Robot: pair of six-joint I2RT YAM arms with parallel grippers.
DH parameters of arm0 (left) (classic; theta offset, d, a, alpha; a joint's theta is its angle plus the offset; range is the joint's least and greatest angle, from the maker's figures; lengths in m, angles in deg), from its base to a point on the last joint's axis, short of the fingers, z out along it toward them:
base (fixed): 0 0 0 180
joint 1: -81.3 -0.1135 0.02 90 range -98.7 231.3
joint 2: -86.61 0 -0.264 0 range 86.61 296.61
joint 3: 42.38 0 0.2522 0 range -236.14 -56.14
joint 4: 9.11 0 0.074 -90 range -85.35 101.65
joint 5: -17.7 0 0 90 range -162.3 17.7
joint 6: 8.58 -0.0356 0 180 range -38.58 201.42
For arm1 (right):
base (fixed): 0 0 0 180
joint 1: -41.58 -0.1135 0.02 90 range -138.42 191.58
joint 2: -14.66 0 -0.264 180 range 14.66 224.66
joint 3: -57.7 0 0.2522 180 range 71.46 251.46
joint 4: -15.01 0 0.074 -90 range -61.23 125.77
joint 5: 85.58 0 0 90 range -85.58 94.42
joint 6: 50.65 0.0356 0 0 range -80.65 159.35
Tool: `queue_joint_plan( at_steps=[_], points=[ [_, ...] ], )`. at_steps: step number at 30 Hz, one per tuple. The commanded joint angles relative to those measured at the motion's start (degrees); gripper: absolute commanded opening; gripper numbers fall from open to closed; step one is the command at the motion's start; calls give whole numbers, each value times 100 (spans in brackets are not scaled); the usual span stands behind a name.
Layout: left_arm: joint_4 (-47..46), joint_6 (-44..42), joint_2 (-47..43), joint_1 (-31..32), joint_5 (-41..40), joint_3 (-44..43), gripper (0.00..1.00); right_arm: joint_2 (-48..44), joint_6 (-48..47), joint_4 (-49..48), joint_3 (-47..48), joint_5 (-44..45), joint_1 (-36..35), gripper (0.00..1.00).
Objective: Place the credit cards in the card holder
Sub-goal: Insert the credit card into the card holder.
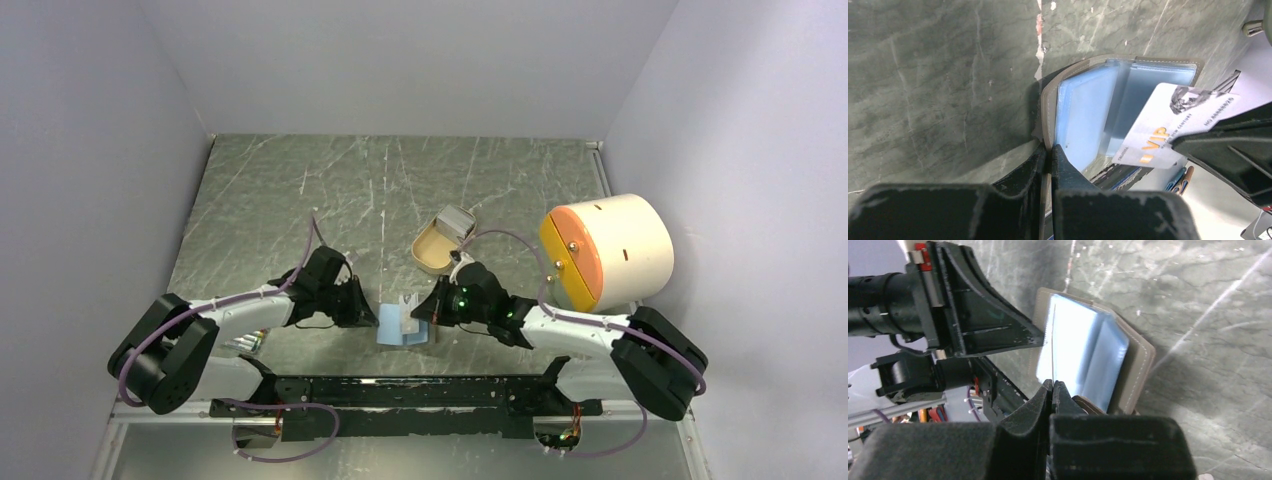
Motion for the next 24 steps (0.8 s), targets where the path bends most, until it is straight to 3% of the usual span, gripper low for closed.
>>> queue_joint_plan(
  at_steps=[1, 24],
  points=[
    [-152, 43, -61, -98, -54, 138, 9, 163, 219, -423, -233, 239, -22, 0],
    [-375, -26, 243, -224, 162, 201, 9, 656, 830, -2128, -1064, -278, 242, 0]
  ],
)
